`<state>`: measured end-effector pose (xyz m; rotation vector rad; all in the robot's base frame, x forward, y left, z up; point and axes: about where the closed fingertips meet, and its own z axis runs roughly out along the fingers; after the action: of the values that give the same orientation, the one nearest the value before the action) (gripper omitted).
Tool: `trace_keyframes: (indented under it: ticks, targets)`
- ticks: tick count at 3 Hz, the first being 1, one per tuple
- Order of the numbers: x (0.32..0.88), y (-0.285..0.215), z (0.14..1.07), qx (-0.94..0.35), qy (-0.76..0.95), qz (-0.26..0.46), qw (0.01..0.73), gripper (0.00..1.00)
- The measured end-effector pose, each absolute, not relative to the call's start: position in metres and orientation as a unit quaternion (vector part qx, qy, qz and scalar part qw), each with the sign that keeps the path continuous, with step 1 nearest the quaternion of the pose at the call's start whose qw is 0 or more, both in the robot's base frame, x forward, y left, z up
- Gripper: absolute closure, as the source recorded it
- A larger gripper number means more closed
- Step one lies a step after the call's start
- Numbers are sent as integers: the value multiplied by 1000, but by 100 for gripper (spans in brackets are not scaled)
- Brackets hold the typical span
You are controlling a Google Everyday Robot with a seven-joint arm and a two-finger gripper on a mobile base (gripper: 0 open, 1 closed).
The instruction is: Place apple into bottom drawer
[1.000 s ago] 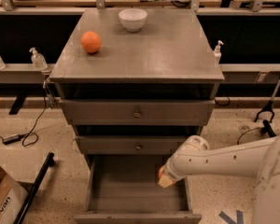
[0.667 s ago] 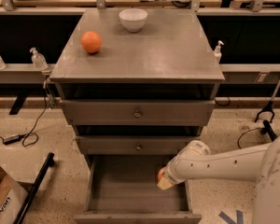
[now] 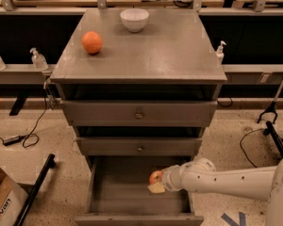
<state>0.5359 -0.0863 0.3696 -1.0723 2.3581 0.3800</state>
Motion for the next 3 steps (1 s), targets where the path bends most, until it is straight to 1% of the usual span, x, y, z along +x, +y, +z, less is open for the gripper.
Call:
trace_keyframes:
  ticks: [1,2,3]
  targets:
    - [539,-61,350,-391,858,182,280,100]
    - [551,-49,331,-386,852,216,279,100]
    - [579,-55,309,-381,851,246,265,100]
